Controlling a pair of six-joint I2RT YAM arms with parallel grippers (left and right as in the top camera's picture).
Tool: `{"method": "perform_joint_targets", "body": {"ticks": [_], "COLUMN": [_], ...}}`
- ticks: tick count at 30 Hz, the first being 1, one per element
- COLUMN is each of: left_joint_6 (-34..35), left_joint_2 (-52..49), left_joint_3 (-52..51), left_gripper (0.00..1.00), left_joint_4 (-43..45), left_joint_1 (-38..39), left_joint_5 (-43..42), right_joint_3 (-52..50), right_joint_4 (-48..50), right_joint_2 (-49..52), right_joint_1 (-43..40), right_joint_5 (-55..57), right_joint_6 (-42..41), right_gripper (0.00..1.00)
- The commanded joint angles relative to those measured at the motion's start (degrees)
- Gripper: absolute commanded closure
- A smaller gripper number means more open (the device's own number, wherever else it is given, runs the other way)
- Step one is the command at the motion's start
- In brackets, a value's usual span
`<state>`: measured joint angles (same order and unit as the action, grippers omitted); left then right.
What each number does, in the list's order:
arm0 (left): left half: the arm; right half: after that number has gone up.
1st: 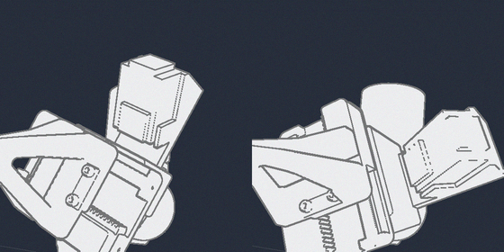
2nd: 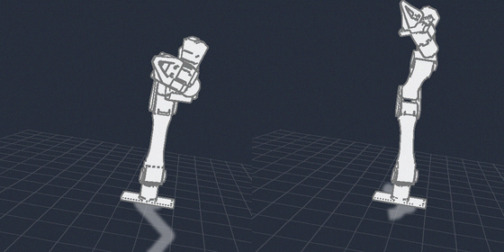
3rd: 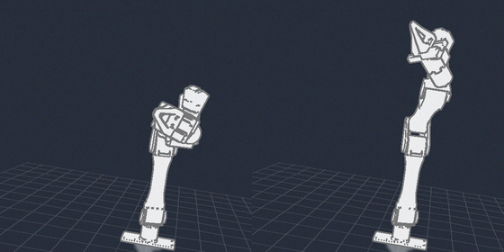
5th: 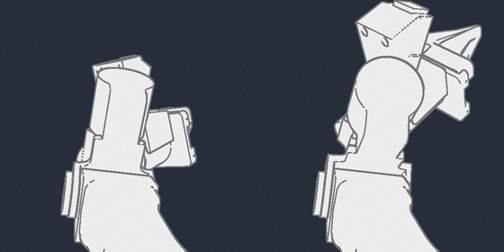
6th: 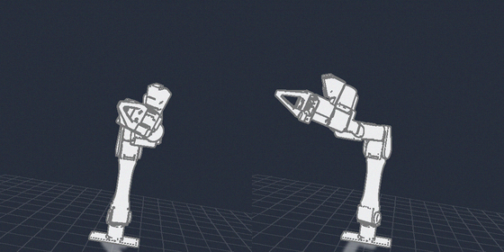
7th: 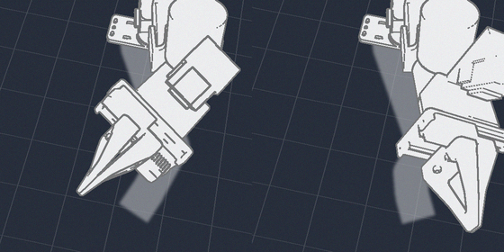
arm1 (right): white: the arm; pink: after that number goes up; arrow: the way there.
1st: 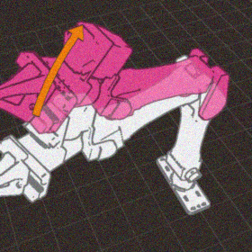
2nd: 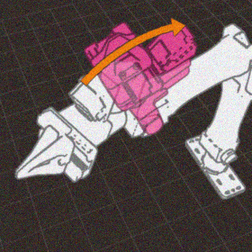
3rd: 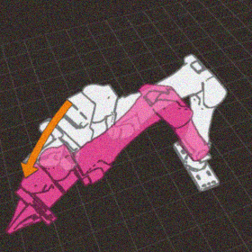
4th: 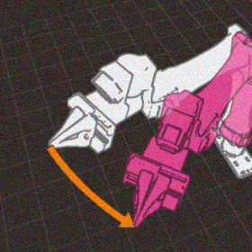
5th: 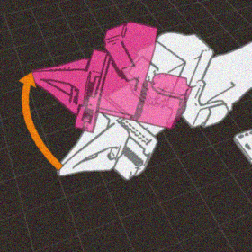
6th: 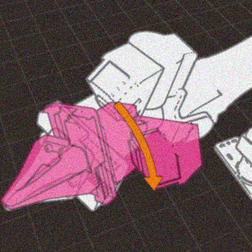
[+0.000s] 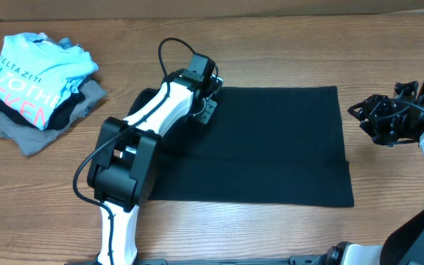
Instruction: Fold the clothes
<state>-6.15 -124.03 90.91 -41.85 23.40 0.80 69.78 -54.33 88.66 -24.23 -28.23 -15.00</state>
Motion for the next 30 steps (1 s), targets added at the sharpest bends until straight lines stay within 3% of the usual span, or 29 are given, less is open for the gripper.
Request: {"method": "perform_joint_targets", "body": {"ticks": [1, 13, 19, 26, 30], "left_joint_6": [-0.07, 0.26, 3.54, 5.11, 6.58], "left_joint_2": [0.94, 2.34, 2.34, 2.34, 2.34], "left_joint_3": [5.16, 17.09, 20.22, 22.58, 23.37], "left_gripper": [0.96, 0.96, 0.96, 0.96, 0.96], "left_joint_4": [-2.6, -12.02, -15.82, -18.36, -19.47], "left_joint_1": [-0.24, -0.76, -1.18, -2.01, -2.19], "left_joint_5": [4.33, 14.34, 19.3, 18.82, 19.56], "right_joint_3": [1.55, 1.55, 1.55, 1.55, 1.55], "right_joint_4": [2.1, 20.02, 27.63, 37.11, 40.06], "right_joint_2": [-0.9, 1.01, 7.89, 18.25, 22.45], "right_joint_1": [0.2, 3.78, 4.63, 4.63, 4.76], "right_joint_5": [0.09, 4.02, 6.49, 6.58, 6.32], "right_joint_6": [0.04, 0.02, 0.0, 0.02, 0.02], "right_gripper": [0.43, 0.47, 0.47, 0.47, 0.53]}}
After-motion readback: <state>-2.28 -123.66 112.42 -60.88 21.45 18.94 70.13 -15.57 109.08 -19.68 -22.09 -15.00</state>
